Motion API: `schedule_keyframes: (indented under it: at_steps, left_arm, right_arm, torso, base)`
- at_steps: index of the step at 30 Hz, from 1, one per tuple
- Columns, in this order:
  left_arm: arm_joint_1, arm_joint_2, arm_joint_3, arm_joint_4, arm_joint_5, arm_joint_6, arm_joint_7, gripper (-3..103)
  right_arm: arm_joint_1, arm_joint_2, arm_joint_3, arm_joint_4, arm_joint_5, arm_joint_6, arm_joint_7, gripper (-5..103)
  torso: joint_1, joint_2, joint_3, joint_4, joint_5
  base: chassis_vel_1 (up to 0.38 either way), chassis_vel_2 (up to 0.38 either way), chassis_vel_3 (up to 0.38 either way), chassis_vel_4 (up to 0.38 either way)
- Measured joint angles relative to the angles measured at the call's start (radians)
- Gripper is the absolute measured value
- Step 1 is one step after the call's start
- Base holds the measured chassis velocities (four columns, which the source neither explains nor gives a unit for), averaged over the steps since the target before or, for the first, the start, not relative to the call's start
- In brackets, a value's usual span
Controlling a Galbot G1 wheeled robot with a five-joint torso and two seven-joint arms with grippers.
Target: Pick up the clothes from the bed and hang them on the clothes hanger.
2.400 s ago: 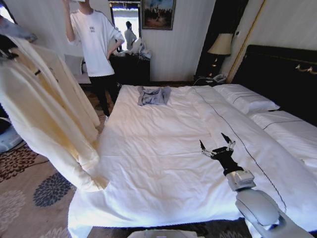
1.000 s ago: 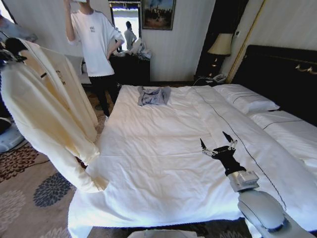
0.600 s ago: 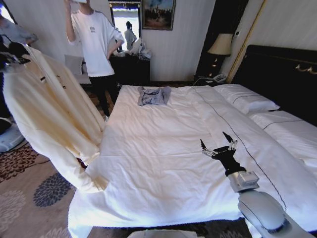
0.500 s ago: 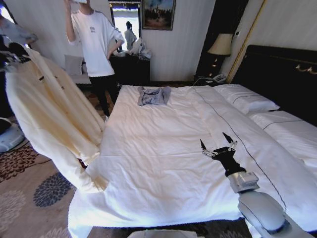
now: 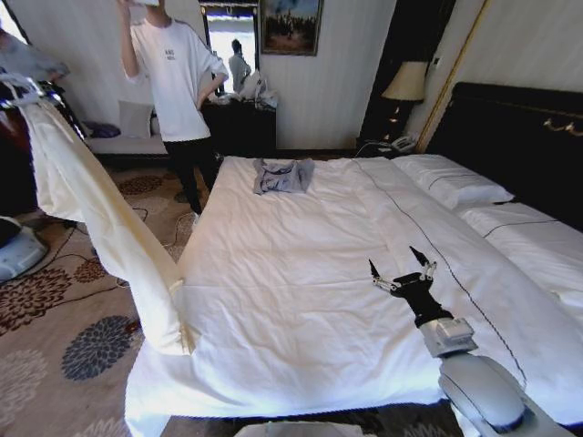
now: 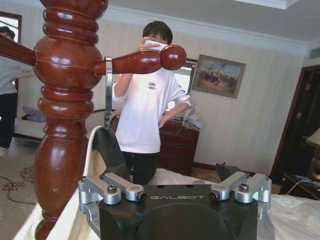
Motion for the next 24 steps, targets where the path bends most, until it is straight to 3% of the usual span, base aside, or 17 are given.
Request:
schedule_keyframes:
  at_steps: [4, 8, 12, 13, 16, 18, 20, 21, 24]
  left_arm:
    - [0.007, -0.022, -0.027, -0.020, 0.002, -0.005, 0.009, 100]
    - [0.011, -0.053, -0.047, -0.076, 0.033, -0.058, 0.042, 100]
    - [0.057, -0.132, -0.030, -0.186, 0.211, -0.209, 0.107, 100]
    - [0.057, -0.132, -0.030, -0.186, 0.211, -0.209, 0.107, 100]
    - [0.148, -0.224, -0.019, -0.280, 0.337, -0.294, 0.132, 100]
    - [0.179, -0.250, -0.023, -0.306, 0.366, -0.307, 0.132, 100]
    - [0.293, -0.323, -0.049, -0.383, 0.487, -0.352, 0.141, 100]
    - [0.293, -0.323, -0.049, -0.383, 0.487, -0.352, 0.141, 100]
    - [0.501, -0.426, -0.119, -0.478, 0.656, -0.417, 0.179, 100]
  right_arm:
    - [-0.024, 0.013, 0.024, 0.008, -0.009, 0.003, -0.001, 100]
    - [-0.032, 0.025, 0.028, 0.007, -0.017, 0.013, -0.003, 100]
    - [-0.059, 0.061, 0.053, 0.033, 0.036, 0.031, -0.006, 100]
    - [-0.059, 0.061, 0.053, 0.033, 0.036, 0.031, -0.006, 100]
    - [-0.082, 0.093, 0.076, 0.087, 0.163, 0.035, -0.007, 100]
    - [-0.084, 0.097, 0.081, 0.097, 0.185, 0.035, -0.007, 100]
    - [-0.087, 0.103, 0.092, 0.124, 0.232, 0.034, -0.007, 100]
    - [-0.087, 0.103, 0.092, 0.124, 0.232, 0.034, -0.007, 100]
    - [-0.094, 0.117, 0.093, 0.137, 0.266, 0.024, -0.009, 100]
  torso:
    - [0.000, 0.000, 0.000, -0.0003, -0.0001]
    - [0.000, 0.000, 0.000, 0.0000, 0.0002]
    - [0.000, 0.000, 0.000, -0.0004, 0.0006]
    - [0.000, 0.000, 0.000, -0.0004, 0.0006]
    - [0.000, 0.000, 0.000, -0.0008, -0.0001]
    - [0.000, 0.000, 0.000, -0.0006, -0.0001]
    - [0.000, 0.000, 0.000, -0.0002, 0.0001]
    - [0.000, 0.000, 0.000, -0.0002, 0.0001]
    - [0.000, 0.000, 0.000, -0.0005, 0.0000]
  base:
    - [0.000, 0.000, 0.000, 0.000]
    - [0.000, 0.000, 0.000, 0.000]
    - [0.000, 0.000, 0.000, 0.000]
    - [0.000, 0.000, 0.000, 0.000]
    - [0.000, 0.000, 0.000, 0.000]
    - [0.000, 0.000, 0.000, 0.000]
    - [0.000, 0.000, 0.000, 0.000]
    - [0.000, 0.000, 0.000, 0.000]
    - [0.000, 0.000, 0.000, 0.000]
